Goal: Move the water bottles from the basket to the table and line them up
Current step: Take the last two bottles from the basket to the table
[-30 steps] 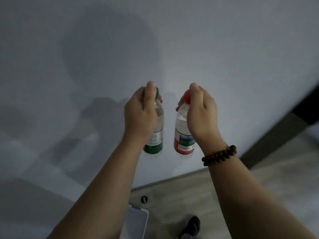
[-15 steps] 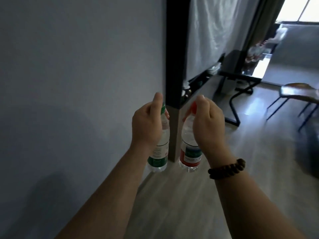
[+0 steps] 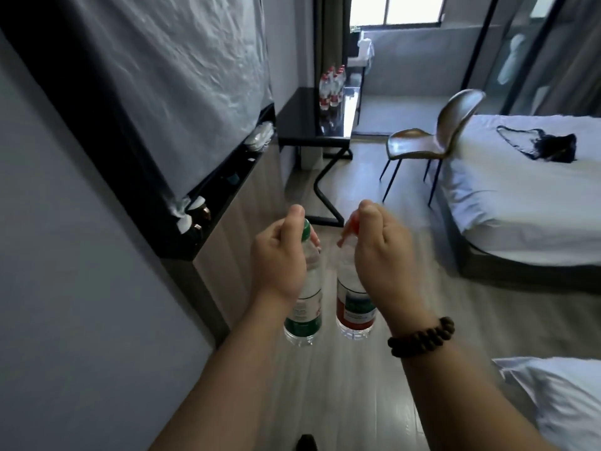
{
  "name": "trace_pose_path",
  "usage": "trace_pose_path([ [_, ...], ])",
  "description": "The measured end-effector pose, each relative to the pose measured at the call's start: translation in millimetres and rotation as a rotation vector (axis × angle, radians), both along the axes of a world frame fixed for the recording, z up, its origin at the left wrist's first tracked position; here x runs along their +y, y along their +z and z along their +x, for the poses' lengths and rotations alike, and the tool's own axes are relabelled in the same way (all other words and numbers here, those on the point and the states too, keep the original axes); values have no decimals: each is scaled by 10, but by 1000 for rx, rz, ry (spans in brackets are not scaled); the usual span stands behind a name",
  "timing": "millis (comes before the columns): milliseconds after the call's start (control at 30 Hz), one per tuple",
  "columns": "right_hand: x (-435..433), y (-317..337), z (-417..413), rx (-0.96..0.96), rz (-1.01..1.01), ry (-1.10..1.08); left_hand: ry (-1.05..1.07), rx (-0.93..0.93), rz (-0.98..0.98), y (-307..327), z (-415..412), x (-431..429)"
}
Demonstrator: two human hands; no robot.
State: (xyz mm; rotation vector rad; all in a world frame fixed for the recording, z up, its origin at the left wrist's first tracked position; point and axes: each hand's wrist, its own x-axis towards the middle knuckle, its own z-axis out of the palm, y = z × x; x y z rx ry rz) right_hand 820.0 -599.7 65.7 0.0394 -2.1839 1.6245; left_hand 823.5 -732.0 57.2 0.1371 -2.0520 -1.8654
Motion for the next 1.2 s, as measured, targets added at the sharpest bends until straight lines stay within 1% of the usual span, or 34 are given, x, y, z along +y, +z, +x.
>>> trace_pose_path([
  [133,331,-163,-732,-19,0,-49,-70,-6,15,-183,-822,305],
  [233,575,-228,-1455,-17,8,-121,-131,0,44,-275,-1645,545],
  [400,956,-122,-2560,-9,24,-185,-228,7,23,-196,-2923,925],
  [600,1400,-112,-3713,-14,19,-249,-293,-8,32,-138,-4175,1355],
  [800,1864,-291,-5011,2,37,-234,-276,-45,24,-263,-5407,1803],
  [900,2091,-304,-5733,11,45,-187,-256,-45,-34,-260,-6089,2010],
  [1000,2322,-216,-6491,-9,86,-130,-195,-52,-90,-154,-6809,2221],
  [1133,2545,-96,-7460,-13,116,-56,-141,-30,-36,17,-7669,2428],
  [1200,2613,-68,-7905,-20,122,-43,-107,-17,-45,38,-8077,2477],
])
